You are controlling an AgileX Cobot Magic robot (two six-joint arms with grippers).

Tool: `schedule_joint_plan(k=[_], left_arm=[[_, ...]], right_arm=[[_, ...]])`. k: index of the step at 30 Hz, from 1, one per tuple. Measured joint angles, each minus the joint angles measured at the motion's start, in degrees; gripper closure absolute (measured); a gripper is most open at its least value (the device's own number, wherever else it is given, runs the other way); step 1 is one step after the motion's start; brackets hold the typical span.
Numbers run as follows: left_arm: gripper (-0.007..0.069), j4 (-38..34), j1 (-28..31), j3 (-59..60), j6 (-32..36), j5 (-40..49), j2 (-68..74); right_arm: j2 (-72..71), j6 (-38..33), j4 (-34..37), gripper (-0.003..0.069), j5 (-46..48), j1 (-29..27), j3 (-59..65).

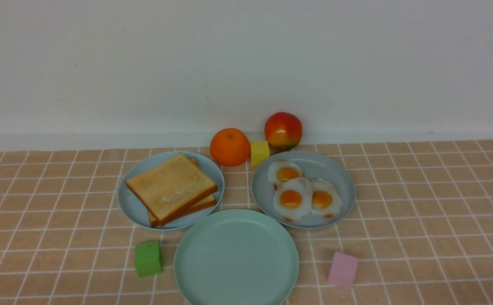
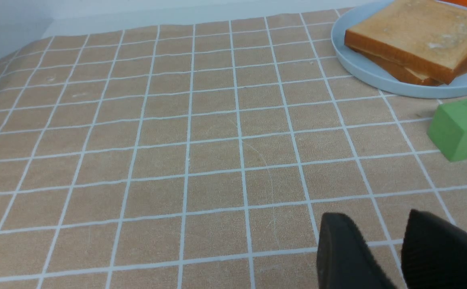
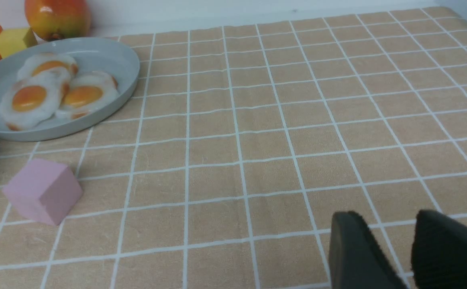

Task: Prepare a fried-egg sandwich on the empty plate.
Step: Use the left arm to grab a slice of bread

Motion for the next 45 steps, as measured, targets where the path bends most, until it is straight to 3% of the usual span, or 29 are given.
schedule_joint_plan(k=[41, 45], left_arm=[[0.0386, 0.53, 0.0, 0.0, 0.0, -0.23, 0.0], [0.0386, 0.7, 0.0, 0.0, 0.0, -6.46, 0.0]], right_arm=[[0.0, 0.0, 1.57, 0.0418, -0.46, 0.0, 0.0], [0.0, 0.0, 2.81, 0.0418, -6.72, 0.0, 0.61]])
